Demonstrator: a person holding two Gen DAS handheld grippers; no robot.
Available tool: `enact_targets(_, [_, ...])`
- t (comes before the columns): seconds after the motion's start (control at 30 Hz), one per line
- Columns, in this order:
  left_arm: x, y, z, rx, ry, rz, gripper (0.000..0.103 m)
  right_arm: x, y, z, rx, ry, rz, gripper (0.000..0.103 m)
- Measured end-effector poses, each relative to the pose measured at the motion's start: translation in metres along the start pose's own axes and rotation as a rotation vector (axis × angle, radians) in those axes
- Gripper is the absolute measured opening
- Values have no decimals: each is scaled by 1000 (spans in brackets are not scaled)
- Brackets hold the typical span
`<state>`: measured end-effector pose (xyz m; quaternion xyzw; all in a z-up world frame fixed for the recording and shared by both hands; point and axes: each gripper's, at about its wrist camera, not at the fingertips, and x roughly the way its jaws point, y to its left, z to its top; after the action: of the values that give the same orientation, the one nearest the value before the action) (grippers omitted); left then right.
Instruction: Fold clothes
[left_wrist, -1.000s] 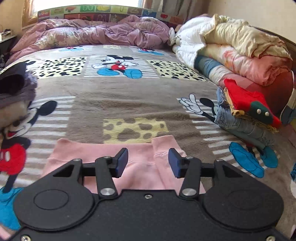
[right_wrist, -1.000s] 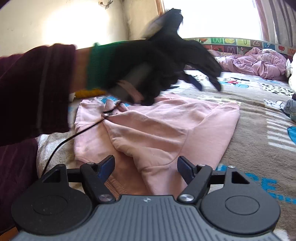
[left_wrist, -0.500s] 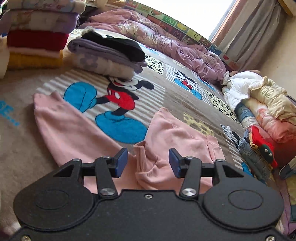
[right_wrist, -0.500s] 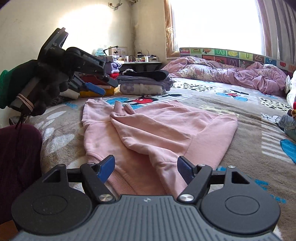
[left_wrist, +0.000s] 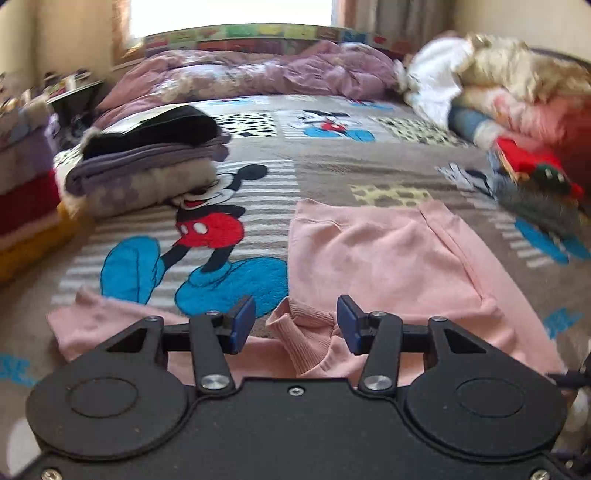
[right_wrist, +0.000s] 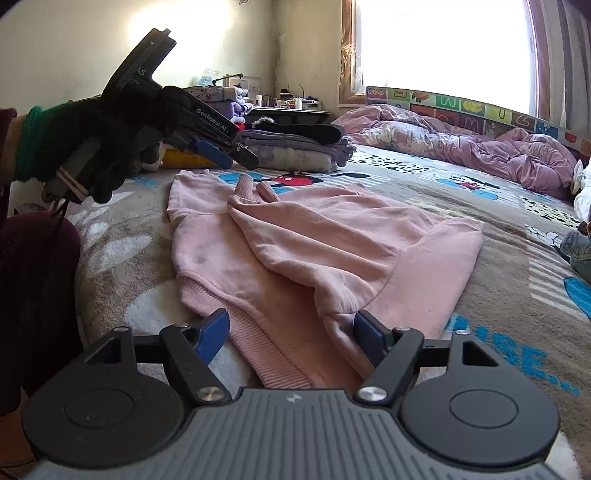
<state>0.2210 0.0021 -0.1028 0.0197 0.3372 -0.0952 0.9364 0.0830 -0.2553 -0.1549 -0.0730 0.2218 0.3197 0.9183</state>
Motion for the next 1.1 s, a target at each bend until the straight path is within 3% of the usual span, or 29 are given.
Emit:
enact_targets(0.23, [32,-19,15,333,156,-48,39,2,-4,0,11,5,6,74])
enact_targets(0.4, [48,-13,16,364,211,-44,33,4,-5,-3,13,18,13,75])
enact_targets(0.5, [53,-11,20,372,219,-50,18,4,-5,-5,14,22,17,75])
enact_targets(0.53, [54,-11,23,364,214,-59,8,5,-5,-5,15,22,18,75])
enact_targets(0.57, [53,-6,28,307,204,-82,4,5,-5,-5,15,23,19,75])
enact_targets(0.67, [57,29,39,-22,179,-160,4,6,-4,-7,8,30,21,76])
enact_targets(0.97, [85,62,19,-359,205,-172,5,6,-4,-9,-4,35,23,76])
enact_targets(1.1, [62,60,21,-338,96,-137,8,7,-3,-10,-11,37,21,77])
